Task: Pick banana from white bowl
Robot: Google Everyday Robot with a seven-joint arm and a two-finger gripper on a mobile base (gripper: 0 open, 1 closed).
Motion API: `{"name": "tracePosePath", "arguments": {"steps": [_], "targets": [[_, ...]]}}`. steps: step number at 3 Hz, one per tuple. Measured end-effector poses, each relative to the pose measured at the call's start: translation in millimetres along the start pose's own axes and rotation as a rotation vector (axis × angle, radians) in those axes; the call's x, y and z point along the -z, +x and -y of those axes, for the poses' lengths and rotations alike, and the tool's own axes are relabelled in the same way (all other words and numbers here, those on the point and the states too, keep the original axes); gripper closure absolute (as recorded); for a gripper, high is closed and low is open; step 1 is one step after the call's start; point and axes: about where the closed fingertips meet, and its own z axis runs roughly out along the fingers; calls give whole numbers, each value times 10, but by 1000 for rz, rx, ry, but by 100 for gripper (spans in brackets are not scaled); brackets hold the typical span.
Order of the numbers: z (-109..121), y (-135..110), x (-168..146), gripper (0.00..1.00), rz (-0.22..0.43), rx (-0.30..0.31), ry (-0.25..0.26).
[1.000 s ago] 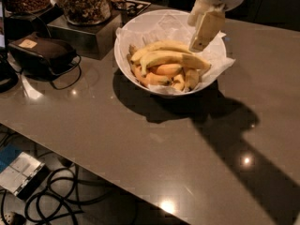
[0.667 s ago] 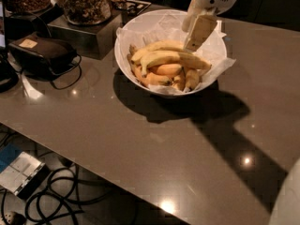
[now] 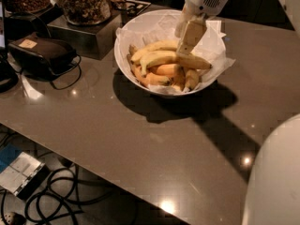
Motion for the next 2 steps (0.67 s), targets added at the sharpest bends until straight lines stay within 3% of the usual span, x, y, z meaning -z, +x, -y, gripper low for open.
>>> {"name": "tracePosePath", "arguments": {"steps": [2], "targets": [[56,-26,-201,48,-6,-4,-37]]}}
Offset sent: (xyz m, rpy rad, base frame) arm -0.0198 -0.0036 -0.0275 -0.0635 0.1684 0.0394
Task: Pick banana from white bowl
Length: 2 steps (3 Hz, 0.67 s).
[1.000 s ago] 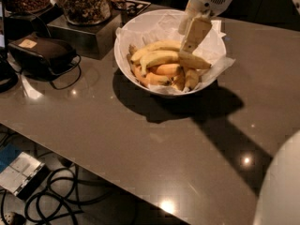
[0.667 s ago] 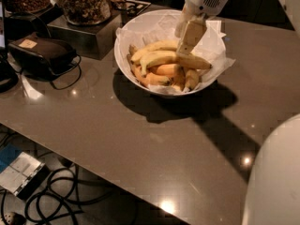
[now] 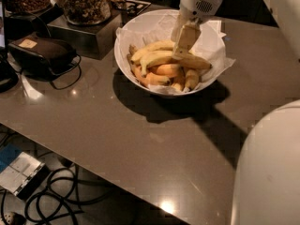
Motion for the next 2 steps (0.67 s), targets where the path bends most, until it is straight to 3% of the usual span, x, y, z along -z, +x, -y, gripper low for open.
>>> {"name": "tracePosePath", "arguments": {"steps": [2], "targets": [[-42,28,-163,50,-4,-16,-40]]}}
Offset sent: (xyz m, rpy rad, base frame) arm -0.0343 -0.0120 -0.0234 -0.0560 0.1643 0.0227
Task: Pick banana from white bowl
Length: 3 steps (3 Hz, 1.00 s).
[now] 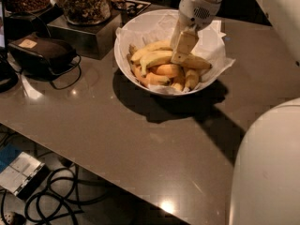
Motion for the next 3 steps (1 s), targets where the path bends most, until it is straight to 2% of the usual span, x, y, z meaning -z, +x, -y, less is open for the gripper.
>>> {"name": "tracePosePath", "arguments": {"steps": [2,3], "targets": [[26,38,-25,49,-20,8,-5],[77,73,30,54,-25,13,8]]}}
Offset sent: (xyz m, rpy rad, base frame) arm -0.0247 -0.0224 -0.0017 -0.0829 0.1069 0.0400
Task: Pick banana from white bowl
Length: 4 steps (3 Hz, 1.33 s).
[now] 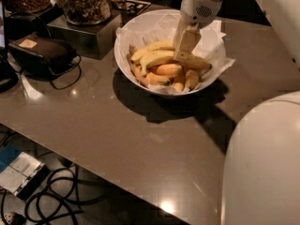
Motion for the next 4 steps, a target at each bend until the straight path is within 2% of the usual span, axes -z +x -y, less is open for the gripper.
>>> {"name": "tracePosePath", "arguments": {"steps": [2,4], "targets": [[96,29,48,54,-5,8,17],[16,18,-102,54,-15,11,-26]]}}
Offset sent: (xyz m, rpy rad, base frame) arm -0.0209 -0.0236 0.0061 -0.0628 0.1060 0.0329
